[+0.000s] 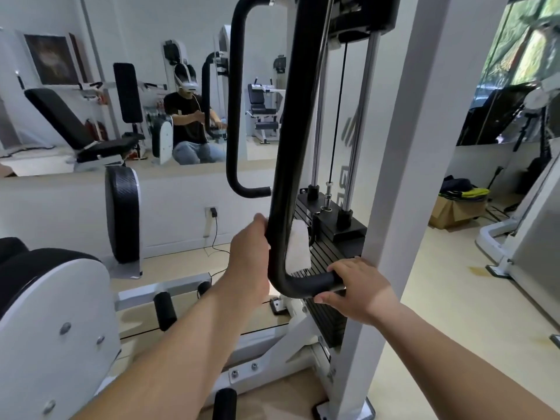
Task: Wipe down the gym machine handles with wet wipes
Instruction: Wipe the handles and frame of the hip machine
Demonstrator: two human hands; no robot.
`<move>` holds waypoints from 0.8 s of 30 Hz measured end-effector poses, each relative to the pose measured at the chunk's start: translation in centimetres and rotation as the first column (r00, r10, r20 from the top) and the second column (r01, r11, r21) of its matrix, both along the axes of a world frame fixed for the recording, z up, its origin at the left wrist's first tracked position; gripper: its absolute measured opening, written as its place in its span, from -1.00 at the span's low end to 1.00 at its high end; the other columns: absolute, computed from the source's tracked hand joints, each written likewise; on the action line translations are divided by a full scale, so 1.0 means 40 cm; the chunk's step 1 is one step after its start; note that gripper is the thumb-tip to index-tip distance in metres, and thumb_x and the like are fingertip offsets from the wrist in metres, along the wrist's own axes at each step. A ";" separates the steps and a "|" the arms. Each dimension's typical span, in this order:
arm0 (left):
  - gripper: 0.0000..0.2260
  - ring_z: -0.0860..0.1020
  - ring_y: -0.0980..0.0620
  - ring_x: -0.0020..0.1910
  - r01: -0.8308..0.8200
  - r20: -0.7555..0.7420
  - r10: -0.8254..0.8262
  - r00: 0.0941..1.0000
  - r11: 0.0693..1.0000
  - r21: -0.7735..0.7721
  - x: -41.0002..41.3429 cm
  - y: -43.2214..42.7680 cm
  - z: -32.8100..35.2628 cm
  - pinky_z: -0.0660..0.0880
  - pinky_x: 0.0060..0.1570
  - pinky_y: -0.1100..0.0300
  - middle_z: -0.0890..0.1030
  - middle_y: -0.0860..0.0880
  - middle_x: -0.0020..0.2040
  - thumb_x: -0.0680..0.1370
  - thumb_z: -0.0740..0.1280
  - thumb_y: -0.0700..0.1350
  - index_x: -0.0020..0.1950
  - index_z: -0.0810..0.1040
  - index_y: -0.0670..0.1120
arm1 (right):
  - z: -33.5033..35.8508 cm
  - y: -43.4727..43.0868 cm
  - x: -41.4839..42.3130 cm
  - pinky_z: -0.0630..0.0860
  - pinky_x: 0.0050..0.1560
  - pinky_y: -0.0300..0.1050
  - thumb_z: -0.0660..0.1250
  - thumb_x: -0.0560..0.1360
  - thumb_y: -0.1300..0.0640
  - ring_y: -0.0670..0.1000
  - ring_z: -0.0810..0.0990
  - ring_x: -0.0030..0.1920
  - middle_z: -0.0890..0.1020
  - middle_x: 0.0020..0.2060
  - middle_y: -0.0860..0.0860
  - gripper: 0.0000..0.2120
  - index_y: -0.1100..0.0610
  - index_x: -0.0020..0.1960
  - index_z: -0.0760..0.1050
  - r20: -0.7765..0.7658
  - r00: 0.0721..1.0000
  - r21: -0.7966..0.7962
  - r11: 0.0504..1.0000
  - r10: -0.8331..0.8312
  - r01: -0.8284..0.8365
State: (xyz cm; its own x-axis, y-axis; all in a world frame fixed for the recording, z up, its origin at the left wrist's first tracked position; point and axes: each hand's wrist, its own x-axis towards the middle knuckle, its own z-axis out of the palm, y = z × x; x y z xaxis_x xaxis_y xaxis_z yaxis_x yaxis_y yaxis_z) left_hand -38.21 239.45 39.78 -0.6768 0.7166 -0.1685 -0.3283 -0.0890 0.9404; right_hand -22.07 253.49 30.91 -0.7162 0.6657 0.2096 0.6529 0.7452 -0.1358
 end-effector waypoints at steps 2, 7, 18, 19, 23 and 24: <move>-0.60 0.60 -0.07 -0.19 0.027 -0.146 -0.017 0.989 0.997 0.068 -0.007 0.012 0.047 0.55 -0.05 0.00 0.69 -0.12 -0.15 0.66 0.17 0.11 -0.01 0.66 -0.14 | -0.006 -0.001 0.001 0.41 0.29 -0.14 0.29 0.42 -0.51 -0.03 0.46 0.27 0.56 0.21 -0.17 -0.39 -0.13 0.28 0.45 -0.016 1.000 0.014 1.000 -0.004 0.005; -0.50 0.54 -0.03 -0.15 0.044 -0.242 -0.018 0.970 0.994 0.104 0.004 0.002 -0.053 0.49 -0.05 0.06 0.62 -0.09 -0.19 0.73 0.03 0.12 0.00 0.61 -0.20 | -0.011 0.000 0.000 0.38 0.31 -0.13 0.27 0.42 -0.51 -0.03 0.44 0.29 0.56 0.22 -0.17 -0.38 -0.13 0.28 0.45 -0.026 1.000 0.028 1.000 -0.002 0.003; -0.56 0.59 0.01 -0.24 0.145 -0.299 -0.089 0.950 0.974 0.173 -0.019 0.022 0.099 0.54 -0.23 0.18 0.68 -0.17 -0.19 0.72 0.10 0.11 0.01 0.66 -0.13 | -0.003 -0.008 -0.004 0.35 0.34 -0.14 0.25 0.42 -0.52 -0.02 0.44 0.31 0.55 0.25 -0.16 -0.37 -0.11 0.28 0.45 0.011 1.000 0.044 0.999 -0.009 0.008; -0.53 0.58 0.00 -0.21 0.141 -0.343 -0.074 0.937 0.975 0.174 -0.017 0.023 0.080 0.54 -0.14 0.11 0.66 -0.16 -0.20 0.73 0.06 0.11 -0.02 0.64 -0.14 | -0.003 -0.008 -0.005 0.35 0.34 -0.14 0.26 0.42 -0.52 -0.02 0.43 0.31 0.54 0.26 -0.16 -0.37 -0.11 0.29 0.45 0.014 1.000 0.038 0.999 -0.012 0.011; -0.48 0.57 -0.03 -0.09 0.055 -0.283 -0.017 0.959 0.990 0.127 0.002 0.000 -0.100 0.49 -0.01 0.08 0.63 -0.13 -0.13 0.74 -0.01 0.14 0.00 0.62 -0.15 | -0.004 -0.008 -0.004 0.35 0.34 -0.14 0.24 0.42 -0.53 -0.03 0.43 0.30 0.55 0.25 -0.16 -0.36 -0.12 0.29 0.44 0.018 1.000 0.032 0.999 -0.018 0.017; -0.51 0.57 -0.05 0.00 0.035 -0.223 -0.014 0.975 0.995 0.090 0.010 -0.009 -0.134 0.48 0.04 0.09 0.65 -0.11 -0.06 0.74 0.01 0.16 0.02 0.62 -0.12 | -0.003 -0.010 -0.005 0.35 0.35 -0.13 0.24 0.41 -0.53 -0.03 0.43 0.30 0.55 0.25 -0.16 -0.36 -0.12 0.29 0.44 0.025 0.999 0.028 0.999 -0.020 0.020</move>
State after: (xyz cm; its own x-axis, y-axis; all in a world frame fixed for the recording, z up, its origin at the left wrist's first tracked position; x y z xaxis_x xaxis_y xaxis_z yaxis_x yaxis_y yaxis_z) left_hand -37.79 239.10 34.41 -0.6716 0.7391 0.0518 -0.1160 -0.1739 0.9779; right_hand -22.25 253.11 30.81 -0.7080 0.6741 0.2103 0.6707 0.7351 -0.0984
